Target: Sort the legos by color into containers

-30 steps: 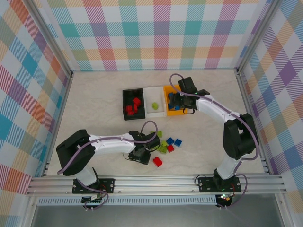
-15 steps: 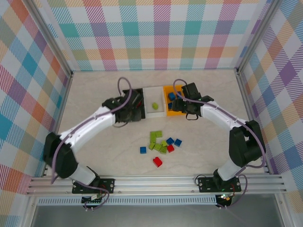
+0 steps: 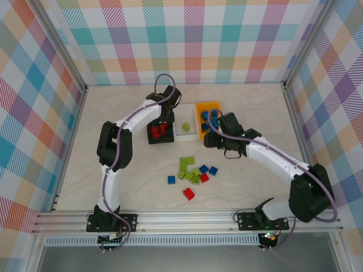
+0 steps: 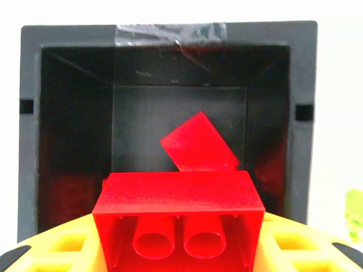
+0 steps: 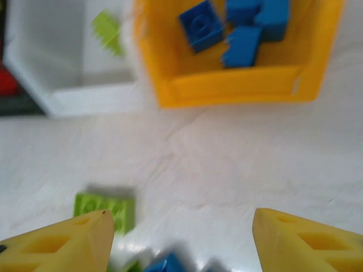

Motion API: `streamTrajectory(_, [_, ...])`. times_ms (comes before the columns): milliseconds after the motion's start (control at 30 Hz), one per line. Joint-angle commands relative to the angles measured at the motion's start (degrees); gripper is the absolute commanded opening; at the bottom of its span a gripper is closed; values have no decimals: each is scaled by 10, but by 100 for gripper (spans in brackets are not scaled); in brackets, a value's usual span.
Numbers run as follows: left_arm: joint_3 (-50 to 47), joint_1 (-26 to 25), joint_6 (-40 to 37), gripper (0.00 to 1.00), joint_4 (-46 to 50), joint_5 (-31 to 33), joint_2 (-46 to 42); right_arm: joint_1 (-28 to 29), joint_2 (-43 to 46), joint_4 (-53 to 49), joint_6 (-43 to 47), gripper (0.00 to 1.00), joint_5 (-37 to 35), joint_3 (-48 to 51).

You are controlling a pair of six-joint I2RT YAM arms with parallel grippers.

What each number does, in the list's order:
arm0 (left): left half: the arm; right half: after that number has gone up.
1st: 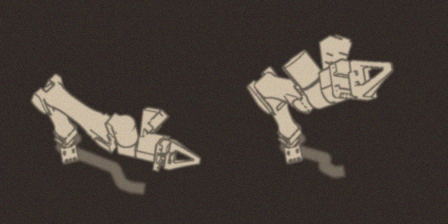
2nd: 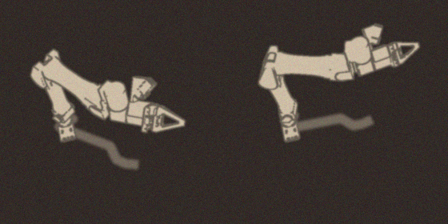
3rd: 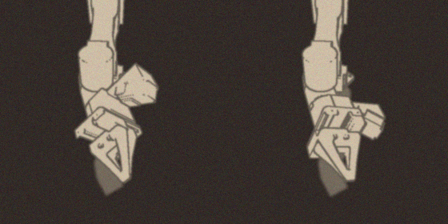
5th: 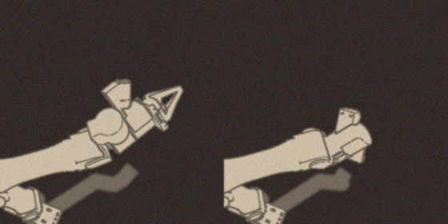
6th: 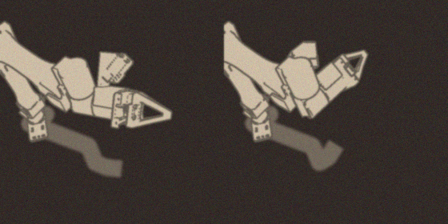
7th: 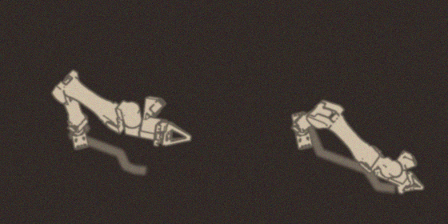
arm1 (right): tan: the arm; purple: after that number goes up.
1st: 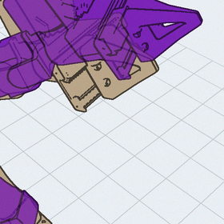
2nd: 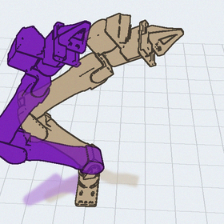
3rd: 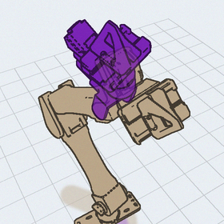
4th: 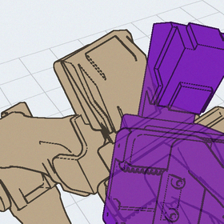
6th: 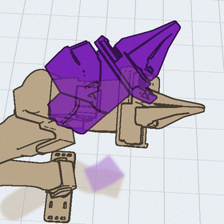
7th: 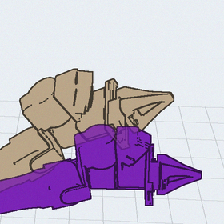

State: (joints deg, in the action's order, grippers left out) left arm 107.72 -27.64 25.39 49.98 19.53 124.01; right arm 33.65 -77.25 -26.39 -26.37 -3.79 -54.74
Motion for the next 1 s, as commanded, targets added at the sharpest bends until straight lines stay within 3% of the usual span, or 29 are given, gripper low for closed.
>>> streamTrajectory(0, [42, 13, -16, 43, 38, 14, 20, 53, 35, -27, 21, 68, 43, 28])
streamTrajectory(133, [62, 15, -17, 77, 41, -6, 19, 123, 49, -38, 24, 69, 77, 40])
streamTrajectory(267, [56, 10, -6, 93, 27, -34, -24, 182, 42, -61, 14, 71, 73, 50])
streamTrajectory(433, [5, -6, 16, 100, -12, -74, -135, 263, -8, -74, 1, 72, 42, 73])
streamTrajectory(633, [-164, -22, 65, 100, -76, -86, -325, 331, -88, -47, 3, 74, -6, 55])
streamTrajectory(833, [-352, -23, 109, 100, -77, -58, -507, 347, -160, -35, 11, 73, -18, 22])
streamTrajectory(967, [-457, -23, 139, 100, -55, -42, -604, 347, -185, -30, 13, 61, -22, 12])
